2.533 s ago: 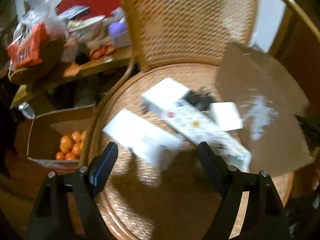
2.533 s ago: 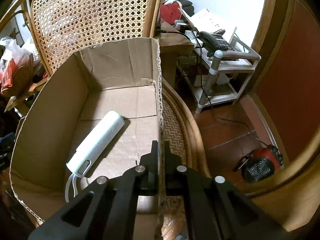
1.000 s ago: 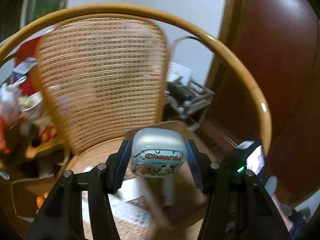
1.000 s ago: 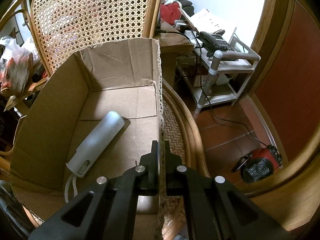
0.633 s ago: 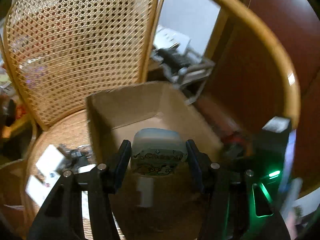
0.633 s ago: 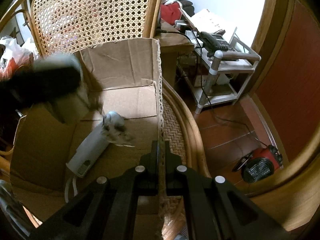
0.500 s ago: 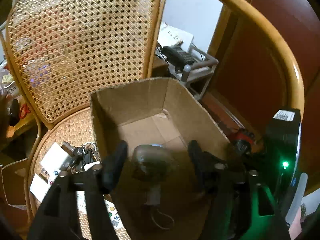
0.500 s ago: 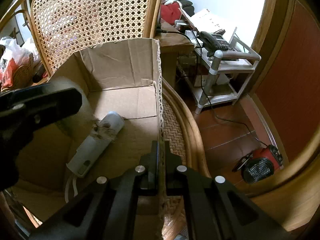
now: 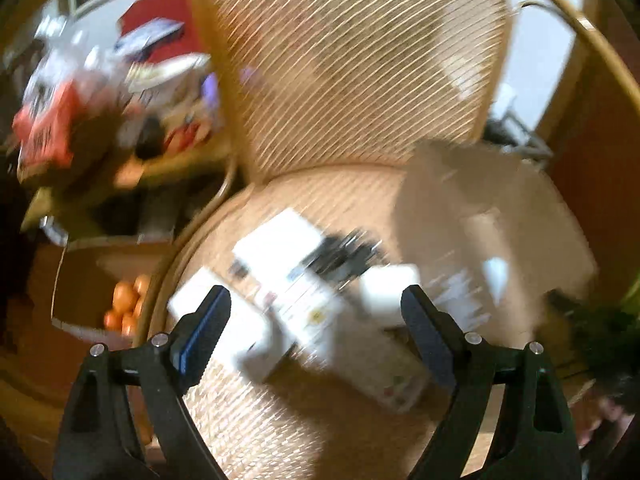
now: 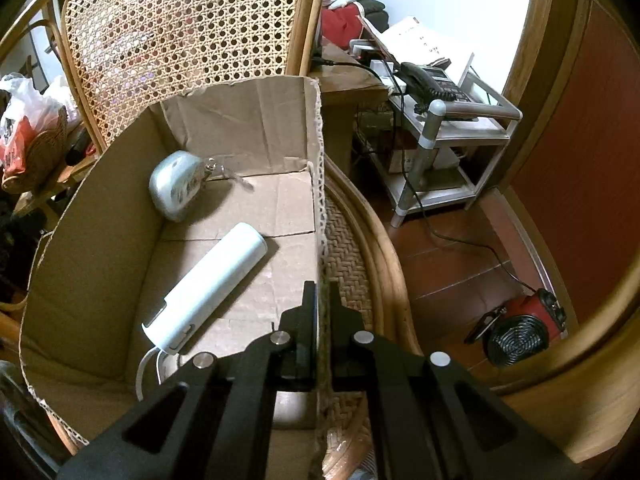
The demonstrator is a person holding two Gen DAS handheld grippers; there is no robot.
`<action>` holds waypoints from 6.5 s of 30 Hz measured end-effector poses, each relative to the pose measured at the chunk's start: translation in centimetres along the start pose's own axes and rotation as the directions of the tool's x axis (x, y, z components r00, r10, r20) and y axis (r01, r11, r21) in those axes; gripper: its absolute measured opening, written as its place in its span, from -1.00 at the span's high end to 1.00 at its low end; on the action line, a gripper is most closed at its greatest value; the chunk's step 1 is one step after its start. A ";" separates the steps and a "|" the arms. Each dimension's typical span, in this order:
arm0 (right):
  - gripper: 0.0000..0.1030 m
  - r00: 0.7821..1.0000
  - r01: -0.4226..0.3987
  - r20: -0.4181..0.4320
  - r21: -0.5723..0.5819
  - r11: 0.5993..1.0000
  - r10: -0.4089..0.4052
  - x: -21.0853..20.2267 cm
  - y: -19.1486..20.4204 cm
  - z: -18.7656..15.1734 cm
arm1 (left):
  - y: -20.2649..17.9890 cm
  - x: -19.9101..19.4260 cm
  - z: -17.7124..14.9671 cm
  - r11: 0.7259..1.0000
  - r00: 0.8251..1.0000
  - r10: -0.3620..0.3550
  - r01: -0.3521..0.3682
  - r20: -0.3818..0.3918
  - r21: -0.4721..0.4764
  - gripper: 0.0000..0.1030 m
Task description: Organize rigid objects
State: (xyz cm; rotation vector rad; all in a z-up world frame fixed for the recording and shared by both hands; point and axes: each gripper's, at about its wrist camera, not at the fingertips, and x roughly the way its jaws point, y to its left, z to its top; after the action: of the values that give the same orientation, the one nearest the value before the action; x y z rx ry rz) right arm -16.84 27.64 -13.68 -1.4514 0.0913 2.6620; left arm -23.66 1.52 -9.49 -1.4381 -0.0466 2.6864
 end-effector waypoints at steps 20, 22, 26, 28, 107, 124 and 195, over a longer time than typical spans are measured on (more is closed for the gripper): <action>0.89 1.000 -0.003 0.001 -0.005 1.000 0.003 0.0 0.0 0.0 | -0.6 5.8 -1.6 1.000 0.992 -0.009 0.011 -0.122 0.011 -0.75; 0.88 1.000 -0.002 0.000 -0.005 1.000 0.002 0.0 0.0 0.0 | -1.2 5.6 -1.9 0.997 0.992 -0.010 0.019 -0.129 0.070 -0.62; 0.88 1.000 -0.004 0.002 -0.004 1.000 0.004 0.0 0.0 0.0 | -2.5 5.1 -2.8 0.983 0.990 0.036 -0.010 -0.137 0.184 -0.49; 0.88 1.000 -0.005 0.000 -0.007 1.000 0.005 0.0 0.0 0.0 | -2.1 4.7 -3.0 0.980 0.988 0.051 -0.021 -0.148 0.196 -0.48; 0.91 1.000 0.001 0.003 -0.023 1.000 -0.001 0.2 -0.2 0.1 | 1.7 3.5 -7.0 0.916 0.950 -0.111 0.212 -0.293 0.340 -0.56; 0.91 1.000 0.001 0.008 -0.021 1.000 -0.001 0.2 -0.3 0.1 | 1.2 0.8 -5.2 0.944 0.963 -0.194 0.235 -0.185 0.232 0.24; 0.91 1.000 -0.001 0.018 -0.025 1.000 0.001 -0.3 -0.4 -0.4 | 3.4 11.4 3.6 0.962 0.983 -0.085 0.124 -0.166 0.243 -0.30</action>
State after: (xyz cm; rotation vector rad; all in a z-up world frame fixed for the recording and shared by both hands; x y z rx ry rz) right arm -16.31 27.94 -13.67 -1.4340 0.0578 2.6865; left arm -33.18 -0.74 -17.23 -1.5093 0.2172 2.3864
